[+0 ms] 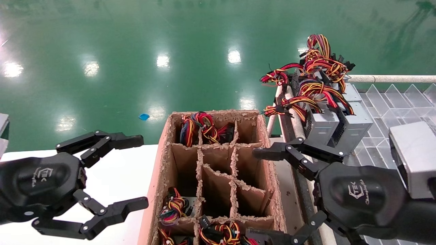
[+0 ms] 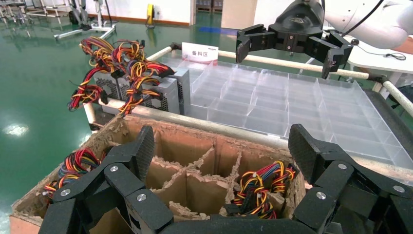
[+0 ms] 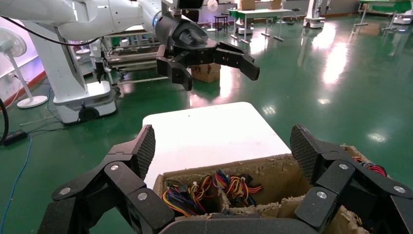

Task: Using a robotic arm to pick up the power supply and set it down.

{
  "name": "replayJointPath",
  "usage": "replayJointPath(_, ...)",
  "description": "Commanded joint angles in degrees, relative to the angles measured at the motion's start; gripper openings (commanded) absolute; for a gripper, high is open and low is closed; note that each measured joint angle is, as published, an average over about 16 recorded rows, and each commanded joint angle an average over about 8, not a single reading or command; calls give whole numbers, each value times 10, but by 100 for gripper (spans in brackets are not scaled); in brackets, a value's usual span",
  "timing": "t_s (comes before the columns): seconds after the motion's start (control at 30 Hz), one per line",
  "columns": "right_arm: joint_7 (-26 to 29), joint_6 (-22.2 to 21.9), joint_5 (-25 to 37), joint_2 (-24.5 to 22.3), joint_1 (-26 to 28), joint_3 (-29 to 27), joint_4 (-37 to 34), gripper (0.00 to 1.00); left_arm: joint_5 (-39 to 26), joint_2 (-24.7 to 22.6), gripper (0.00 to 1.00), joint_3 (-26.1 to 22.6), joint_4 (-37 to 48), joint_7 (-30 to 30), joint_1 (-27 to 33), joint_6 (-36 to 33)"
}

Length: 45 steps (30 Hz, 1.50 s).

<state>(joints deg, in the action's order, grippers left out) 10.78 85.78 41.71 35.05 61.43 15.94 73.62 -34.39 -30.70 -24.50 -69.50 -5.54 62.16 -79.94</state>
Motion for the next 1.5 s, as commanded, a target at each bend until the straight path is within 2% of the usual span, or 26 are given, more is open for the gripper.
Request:
replayJointPath(0.03,0,0,0,0,0,0,0,100,0,0,100,0,0,0,0,0)
replayJointPath(1.5,0,-2,2,0,2,1,-1,100,0,0,100,0,0,0,0,0)
